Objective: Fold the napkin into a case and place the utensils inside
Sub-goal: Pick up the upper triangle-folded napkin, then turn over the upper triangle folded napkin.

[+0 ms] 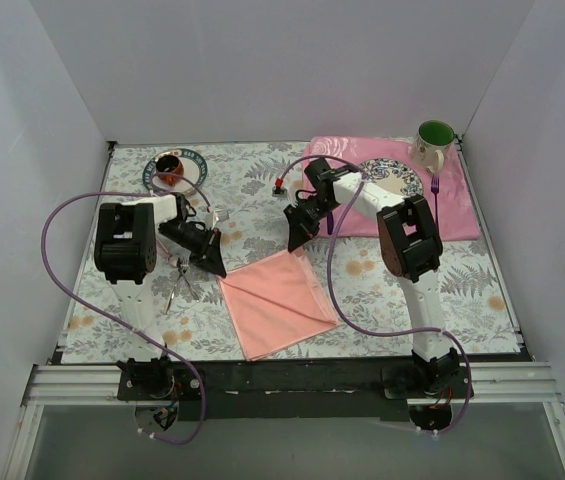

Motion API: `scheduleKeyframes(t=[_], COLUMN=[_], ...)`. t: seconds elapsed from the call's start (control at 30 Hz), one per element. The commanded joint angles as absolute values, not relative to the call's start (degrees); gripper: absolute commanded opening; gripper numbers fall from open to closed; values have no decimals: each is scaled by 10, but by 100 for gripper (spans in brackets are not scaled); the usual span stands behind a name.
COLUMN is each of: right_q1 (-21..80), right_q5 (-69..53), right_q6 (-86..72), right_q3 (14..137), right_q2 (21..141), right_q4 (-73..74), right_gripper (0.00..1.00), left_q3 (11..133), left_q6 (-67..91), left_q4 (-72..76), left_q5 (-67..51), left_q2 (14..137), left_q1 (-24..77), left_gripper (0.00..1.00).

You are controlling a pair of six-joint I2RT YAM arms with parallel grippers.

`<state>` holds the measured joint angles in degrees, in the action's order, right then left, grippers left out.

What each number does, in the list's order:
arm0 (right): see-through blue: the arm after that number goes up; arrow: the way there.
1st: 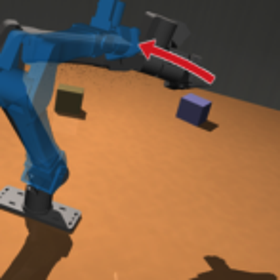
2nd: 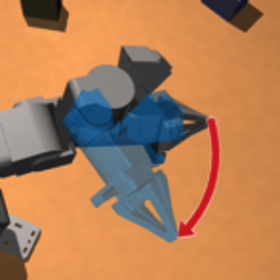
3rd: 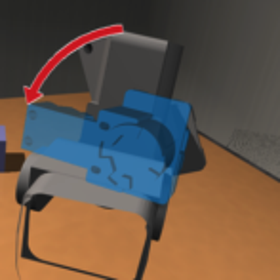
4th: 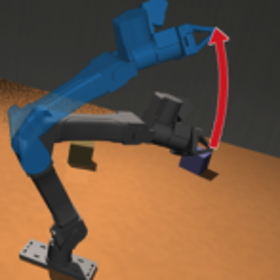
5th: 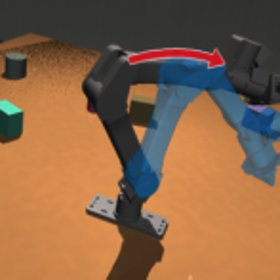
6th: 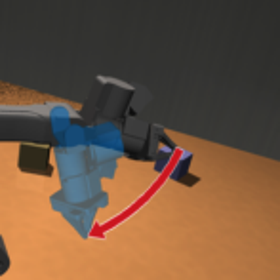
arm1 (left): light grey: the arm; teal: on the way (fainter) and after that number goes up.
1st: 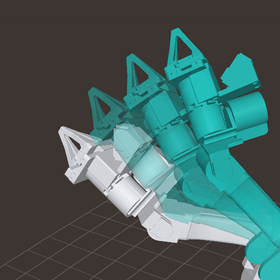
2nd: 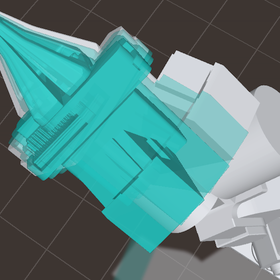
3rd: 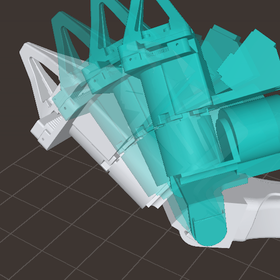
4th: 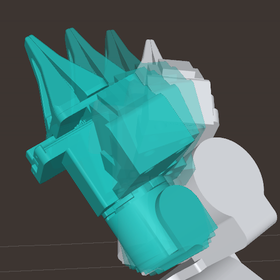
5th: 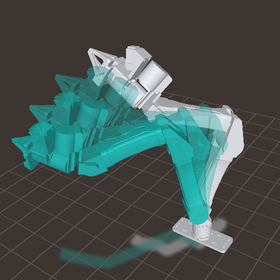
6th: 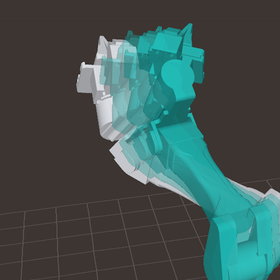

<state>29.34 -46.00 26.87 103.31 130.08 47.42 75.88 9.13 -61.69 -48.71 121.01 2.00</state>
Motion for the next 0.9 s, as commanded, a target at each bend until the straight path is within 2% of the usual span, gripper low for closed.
scheduleKeyframes(t=[0.0,0.23,0.37,0.53,0.63,0.7,0.83,0.87], right_q1=[292,291,291,290,290,289,298,302], right_q5=[-454,-411,-367,-269,-227,-201,-180,-180], right_q6=[250,233,233,255,275,286,324,357], right_q3=[1037,1030,1026,1083,1088,1068,946,877], right_q2=[1239,1173,1135,1128,1117,1100,1053,1033], right_q4=[452,390,323,186,87,28,-140,-213], right_gripper=[1,1,1,1,1,1,1,1], left_q3=[781,817,891,982,992,982,912,865], left_q6=[79,118,129,127,96,68,22,16], left_q4=[-611,-543,-533,-458,-394,-352,-275,-246], left_q5=[-487,-428,-401,-335,-291,-269,-258,-258], left_q2=[1178,1077,1063,1043,1016,989,936,922], left_q1=[19,19,18,19,19,19,19,19], left_gripper=[0,0,0,0,0,0,0,0])
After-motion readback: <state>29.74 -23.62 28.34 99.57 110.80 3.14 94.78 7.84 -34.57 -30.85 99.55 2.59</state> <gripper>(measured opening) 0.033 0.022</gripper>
